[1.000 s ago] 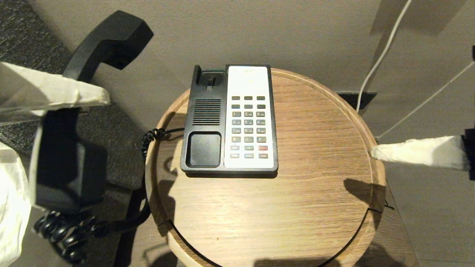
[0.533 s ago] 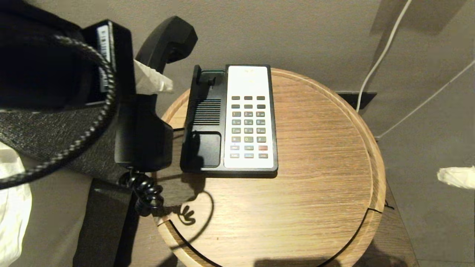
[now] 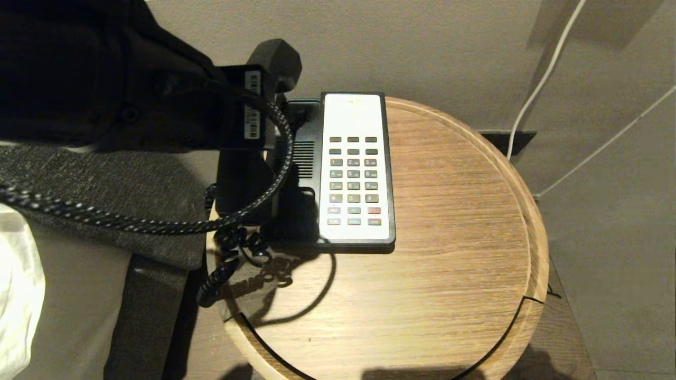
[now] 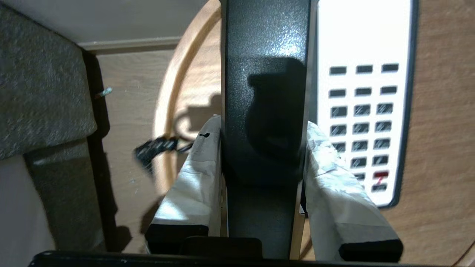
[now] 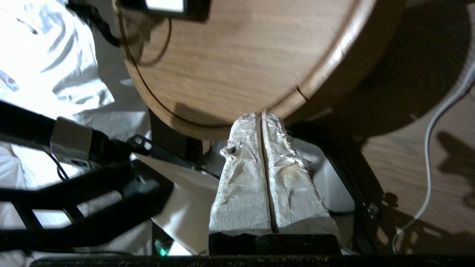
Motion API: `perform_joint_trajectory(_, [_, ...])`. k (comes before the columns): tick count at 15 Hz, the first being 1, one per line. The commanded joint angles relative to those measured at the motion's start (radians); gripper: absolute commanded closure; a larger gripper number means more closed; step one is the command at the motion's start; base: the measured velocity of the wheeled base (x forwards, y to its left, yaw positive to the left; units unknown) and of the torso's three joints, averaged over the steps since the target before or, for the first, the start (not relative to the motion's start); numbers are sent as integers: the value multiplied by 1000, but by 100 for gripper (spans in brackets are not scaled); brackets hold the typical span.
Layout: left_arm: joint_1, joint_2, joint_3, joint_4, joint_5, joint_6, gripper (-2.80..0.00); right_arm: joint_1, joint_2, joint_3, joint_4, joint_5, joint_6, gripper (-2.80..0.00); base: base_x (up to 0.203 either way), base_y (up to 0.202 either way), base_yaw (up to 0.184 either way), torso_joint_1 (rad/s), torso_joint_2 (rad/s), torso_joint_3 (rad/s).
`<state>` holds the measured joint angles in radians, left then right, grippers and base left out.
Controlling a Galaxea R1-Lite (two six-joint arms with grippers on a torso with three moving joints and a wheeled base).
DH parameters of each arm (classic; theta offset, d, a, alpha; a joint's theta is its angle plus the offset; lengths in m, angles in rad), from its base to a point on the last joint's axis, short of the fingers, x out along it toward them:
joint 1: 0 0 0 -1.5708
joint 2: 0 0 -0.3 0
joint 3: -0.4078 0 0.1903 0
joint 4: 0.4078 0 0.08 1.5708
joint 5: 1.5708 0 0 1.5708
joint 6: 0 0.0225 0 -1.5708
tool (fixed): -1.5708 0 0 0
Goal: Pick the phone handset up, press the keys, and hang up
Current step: Put the handset back
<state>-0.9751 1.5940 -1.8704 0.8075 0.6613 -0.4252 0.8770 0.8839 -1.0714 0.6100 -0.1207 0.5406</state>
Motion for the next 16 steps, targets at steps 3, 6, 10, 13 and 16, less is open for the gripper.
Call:
perform_joint_trajectory(3, [-1,68,-35,12,4,-10,0,0,-79,45,23,-1,8,0,0,0,0,0,0,0])
perform_joint_trajectory(6, [3,70,-23,40,6,-16,0,0,-86,45,24,-2,16,0,0,0,0,0,0,0])
perform_joint_trajectory(10, [15,73,-13,50,28,-16,0,0,-94,47,25,0,18,0,0,0,0,0,0,0])
perform_joint_trajectory(13, [16,78,-15,53,28,-17,0,0,-105,57,32,-1,18,0,0,0,0,0,0,0])
perform_joint_trajectory(16, [15,84,-24,52,27,-18,0,0,-118,72,36,-2,18,0,0,0,0,0,0,0])
